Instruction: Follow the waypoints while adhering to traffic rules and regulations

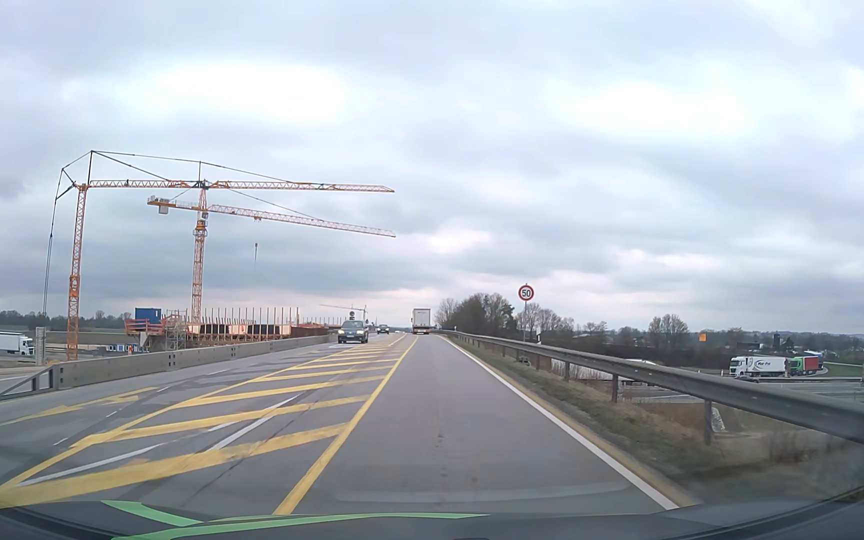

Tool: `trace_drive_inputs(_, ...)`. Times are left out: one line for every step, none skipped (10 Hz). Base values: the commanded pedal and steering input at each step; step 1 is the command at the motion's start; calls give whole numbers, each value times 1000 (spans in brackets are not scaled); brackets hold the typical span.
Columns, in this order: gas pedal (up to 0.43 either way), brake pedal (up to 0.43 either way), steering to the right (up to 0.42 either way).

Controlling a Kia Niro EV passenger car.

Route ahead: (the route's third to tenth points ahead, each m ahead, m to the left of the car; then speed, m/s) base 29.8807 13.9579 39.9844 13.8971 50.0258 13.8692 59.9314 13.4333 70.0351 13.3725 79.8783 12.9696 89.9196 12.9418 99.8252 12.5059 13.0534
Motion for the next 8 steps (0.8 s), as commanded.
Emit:
trace_drive_inputs(130,0,2)
trace_drive_inputs(130,0,3)
trace_drive_inputs(130,0,4)
trace_drive_inputs(130,0,4)
trace_drive_inputs(130,0,4)
trace_drive_inputs(130,0,4)
trace_drive_inputs(130,0,4)
trace_drive_inputs(130,0,4)
